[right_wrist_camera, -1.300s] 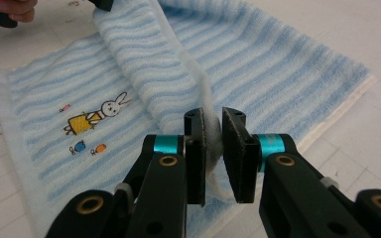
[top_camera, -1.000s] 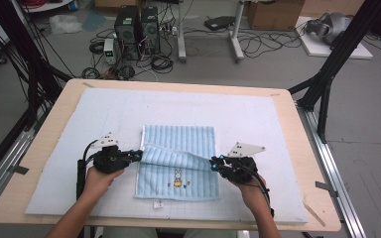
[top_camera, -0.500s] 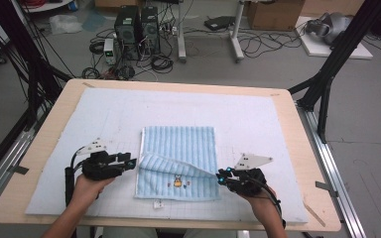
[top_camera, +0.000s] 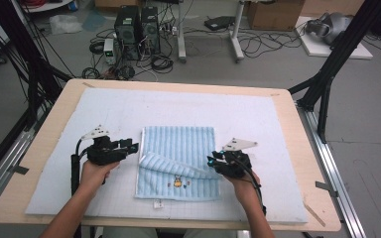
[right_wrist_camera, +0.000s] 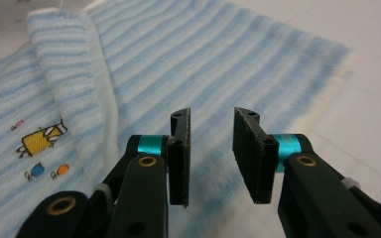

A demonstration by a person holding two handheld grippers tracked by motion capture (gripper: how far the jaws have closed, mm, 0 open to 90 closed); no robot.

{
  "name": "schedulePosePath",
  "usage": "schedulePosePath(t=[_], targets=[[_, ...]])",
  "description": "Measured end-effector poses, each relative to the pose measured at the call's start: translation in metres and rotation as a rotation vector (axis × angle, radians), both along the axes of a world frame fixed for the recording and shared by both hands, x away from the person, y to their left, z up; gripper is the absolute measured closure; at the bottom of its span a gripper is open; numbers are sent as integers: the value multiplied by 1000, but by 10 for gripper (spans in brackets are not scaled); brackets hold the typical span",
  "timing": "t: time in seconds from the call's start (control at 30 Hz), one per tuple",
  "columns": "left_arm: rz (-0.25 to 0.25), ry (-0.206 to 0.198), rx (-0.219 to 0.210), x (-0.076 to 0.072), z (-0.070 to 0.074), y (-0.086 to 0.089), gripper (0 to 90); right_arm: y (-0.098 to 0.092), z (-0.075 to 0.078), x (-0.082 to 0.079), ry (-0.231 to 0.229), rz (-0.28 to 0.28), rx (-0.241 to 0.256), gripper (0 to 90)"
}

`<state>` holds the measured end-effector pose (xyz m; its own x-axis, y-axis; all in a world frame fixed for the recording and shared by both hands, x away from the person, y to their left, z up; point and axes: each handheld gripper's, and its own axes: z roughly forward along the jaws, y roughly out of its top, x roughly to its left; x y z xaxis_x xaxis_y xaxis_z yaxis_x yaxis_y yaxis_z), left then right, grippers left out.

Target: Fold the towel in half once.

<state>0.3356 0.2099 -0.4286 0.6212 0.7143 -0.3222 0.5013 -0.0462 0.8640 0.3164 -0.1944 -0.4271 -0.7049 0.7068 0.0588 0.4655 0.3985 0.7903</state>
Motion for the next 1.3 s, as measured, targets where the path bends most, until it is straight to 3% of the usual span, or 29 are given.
schedulePosePath(t=[0.13,0.33,0.53,0.67,0.73,0.8,0.93,1.03,1.17,1.23,1.3], targets=[[-2,3,18,0,-1,1,557,19,-8,3,43,87,-30,682],[1,2,26,-1,-2,3,557,27,-14,-10,96,268,-42,738],[8,4,37,-2,-4,6,556,20,-14,-23,133,383,-10,766],[14,13,39,-2,-7,6,548,12,-13,-30,139,450,48,759],[18,14,47,-2,-9,5,544,7,-10,-29,112,407,69,705],[29,22,57,0,-10,5,542,0,-6,-26,75,306,86,680],[71,51,60,9,-14,4,533,-13,-2,-12,-14,5,41,565],[83,83,67,23,-15,-1,514,-17,-3,5,-26,-142,34,537],[108,144,97,42,-18,-13,478,-13,-6,27,-18,-228,1,536],[103,180,115,49,-22,-19,474,-9,-9,36,11,-258,-18,550],[99,169,127,50,-23,-24,506,-5,-15,45,53,-266,-27,564]])
